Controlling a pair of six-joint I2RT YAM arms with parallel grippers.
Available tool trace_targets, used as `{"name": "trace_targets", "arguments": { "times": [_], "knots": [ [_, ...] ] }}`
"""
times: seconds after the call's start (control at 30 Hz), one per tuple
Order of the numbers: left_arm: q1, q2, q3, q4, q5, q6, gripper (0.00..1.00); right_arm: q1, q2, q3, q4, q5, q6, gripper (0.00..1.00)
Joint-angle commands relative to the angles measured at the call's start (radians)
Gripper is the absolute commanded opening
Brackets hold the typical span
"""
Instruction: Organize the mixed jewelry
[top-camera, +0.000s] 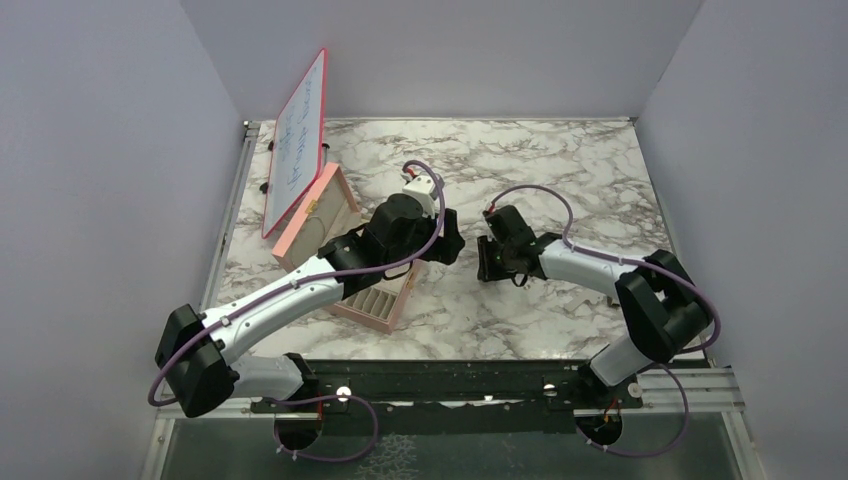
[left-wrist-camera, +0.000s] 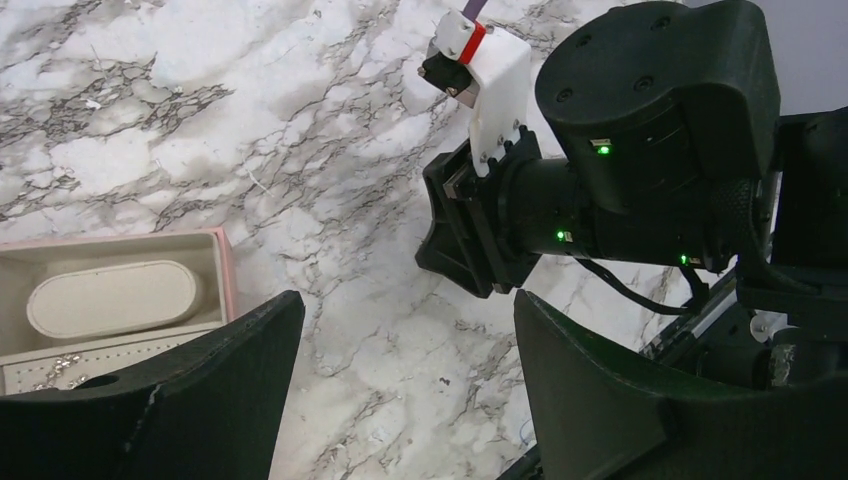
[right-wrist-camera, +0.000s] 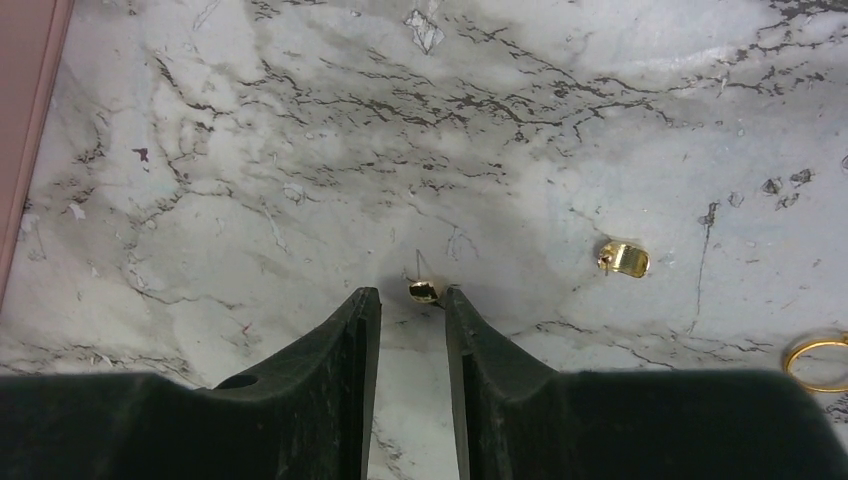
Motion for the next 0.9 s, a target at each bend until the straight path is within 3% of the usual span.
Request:
{"name": "trace_targets", "arguments": {
  "times": [0.0, 0.23, 0.33, 0.47, 0.7, 0.87],
  "knots": [
    [0.008, 0.002, -0.022, 0.04, 0.042, -0.034, 0.77, 0.008, 0.034, 0.033, -0.004, 0.052, -0.019, 0.34],
    [0.016, -0.007, -0.035, 0.041, 0.037, -0.039, 0.77, 0.009, 0.045, 0.056, -0.038, 0.081, -0.018, 0.28],
    [0.017, -0.006, -0.041, 0.043, 0.034, -0.045, 0.75, 0.009, 0.045, 0.067, -0.072, 0.072, -0.004, 0.17],
    [0.019, -0.003, -0.048, 0.044, 0.028, -0.06, 0.73, 0.009, 0.041, 0.072, -0.087, 0.026, 0.003, 0.11],
    [0.03, -0.005, -0.072, 0.06, 0.067, -0.097, 0.73, 0.008, -0.007, 0.089, -0.077, -0.067, 0.006, 0.1],
    [0.12, -0.034, -0.144, 0.145, 0.246, -0.211, 0.74, 0.006, -0.057, 0.082, 0.001, -0.223, -0.043, 0.1]
  ]
}}
